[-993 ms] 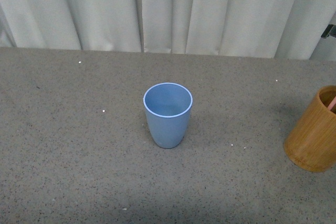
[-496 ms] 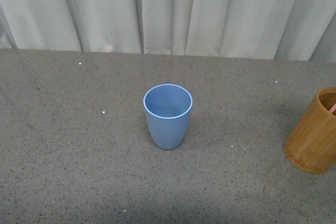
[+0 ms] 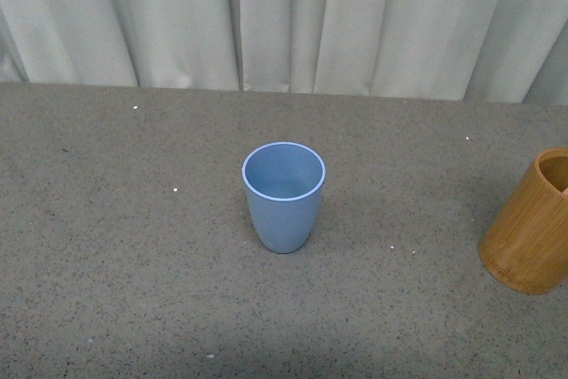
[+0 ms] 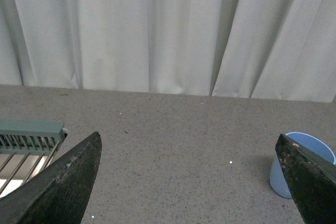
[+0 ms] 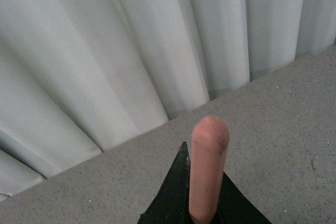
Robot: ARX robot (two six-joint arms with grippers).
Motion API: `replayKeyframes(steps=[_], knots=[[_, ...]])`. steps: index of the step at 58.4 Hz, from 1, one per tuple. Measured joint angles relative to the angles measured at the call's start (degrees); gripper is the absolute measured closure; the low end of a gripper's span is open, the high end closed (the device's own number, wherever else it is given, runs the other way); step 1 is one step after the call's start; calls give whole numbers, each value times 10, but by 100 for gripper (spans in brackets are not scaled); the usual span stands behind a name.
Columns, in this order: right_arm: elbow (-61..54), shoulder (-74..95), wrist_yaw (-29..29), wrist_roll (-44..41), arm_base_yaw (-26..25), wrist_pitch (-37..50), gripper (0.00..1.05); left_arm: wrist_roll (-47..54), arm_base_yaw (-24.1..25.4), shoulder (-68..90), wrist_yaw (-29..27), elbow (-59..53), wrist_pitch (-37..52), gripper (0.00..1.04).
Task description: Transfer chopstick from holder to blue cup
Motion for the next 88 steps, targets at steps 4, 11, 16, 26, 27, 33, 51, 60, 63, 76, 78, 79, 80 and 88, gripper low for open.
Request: replayKeyframes(steps=[4, 11, 16, 26, 27, 33, 51, 60, 63, 76, 78, 79, 80, 88], knots=[[0, -14, -3, 1, -2, -9, 103, 0, 0, 0, 0, 0, 0, 7], [0, -46, -10, 7, -3, -22, 103, 0, 0, 0, 0, 0, 0, 7], [0, -74, -11, 13, 2, -37, 103, 0, 0, 0, 0, 0, 0, 7], [0, -114, -2, 41, 43, -63, 103, 0, 0, 0, 0, 0, 0, 7], [0, -115, 0, 43, 46, -64, 103, 0, 0, 0, 0, 0, 0, 7], [2, -120, 14, 62, 83, -78, 103, 0, 0, 0, 0, 0, 0, 7], [61, -38, 69, 106, 209, -75, 103, 0, 0, 0, 0, 0, 0, 7], [79, 4, 83, 116, 238, -68, 103, 0, 0, 0, 0, 0, 0, 7], [84, 17, 86, 117, 245, -63, 103, 0, 0, 0, 0, 0, 0, 7], [99, 60, 99, 118, 260, -52, 103, 0, 0, 0, 0, 0, 0, 7], [101, 66, 101, 118, 261, -52, 103, 0, 0, 0, 0, 0, 0, 7], [101, 67, 101, 118, 261, -52, 103, 0, 0, 0, 0, 0, 0, 7], [102, 70, 101, 118, 262, -52, 103, 0, 0, 0, 0, 0, 0, 7], [107, 83, 106, 118, 267, -50, 103, 0, 0, 0, 0, 0, 0, 7]])
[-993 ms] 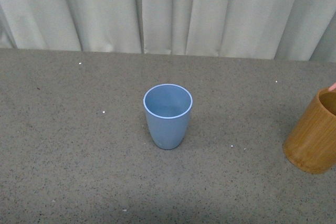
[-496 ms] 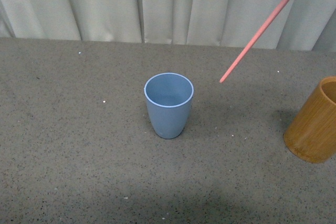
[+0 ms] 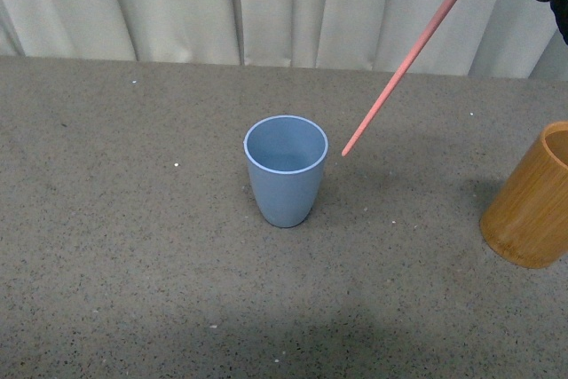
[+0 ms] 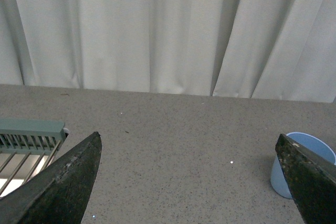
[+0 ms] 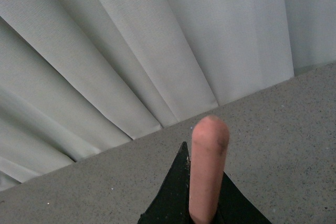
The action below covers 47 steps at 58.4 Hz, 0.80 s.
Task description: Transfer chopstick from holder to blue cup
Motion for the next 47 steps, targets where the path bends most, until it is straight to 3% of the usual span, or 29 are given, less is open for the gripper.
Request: replayKeyframes(steps=[47], knots=[[21, 33, 16, 3, 25, -1, 103, 0, 0, 0, 0, 0, 0, 7]])
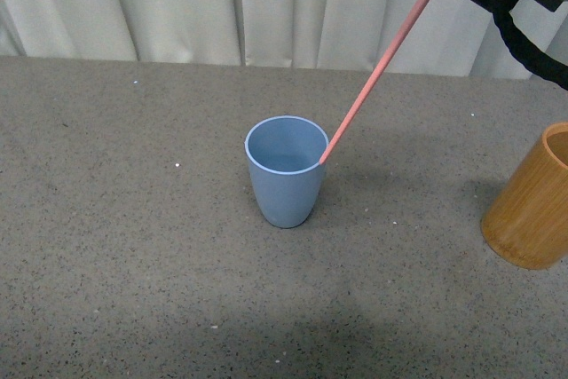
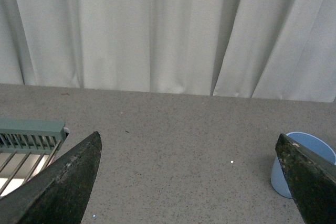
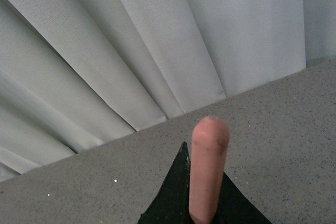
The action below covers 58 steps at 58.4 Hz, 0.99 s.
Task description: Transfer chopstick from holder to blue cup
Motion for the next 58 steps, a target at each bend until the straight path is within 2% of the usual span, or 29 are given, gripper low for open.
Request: replayKeyframes(steps=[58], knots=[[6, 8, 4, 7, -7, -17, 103, 0, 0, 0, 0, 0, 0, 7]])
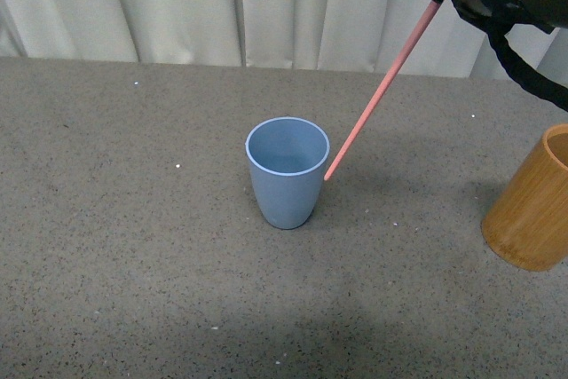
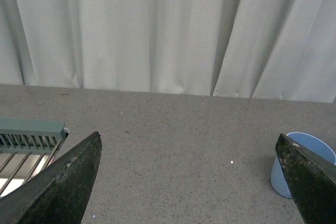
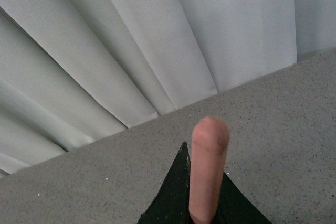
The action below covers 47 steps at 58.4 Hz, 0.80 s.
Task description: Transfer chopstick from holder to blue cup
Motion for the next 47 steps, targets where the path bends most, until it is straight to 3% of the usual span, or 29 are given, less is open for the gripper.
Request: replayKeyframes(steps=[44, 47], knots=[[57, 71, 20, 14, 15, 12, 103, 0, 0, 0, 0, 0, 0, 7], [57, 73, 19, 11, 15, 11, 98, 0, 0, 0, 0, 0, 0, 7]])
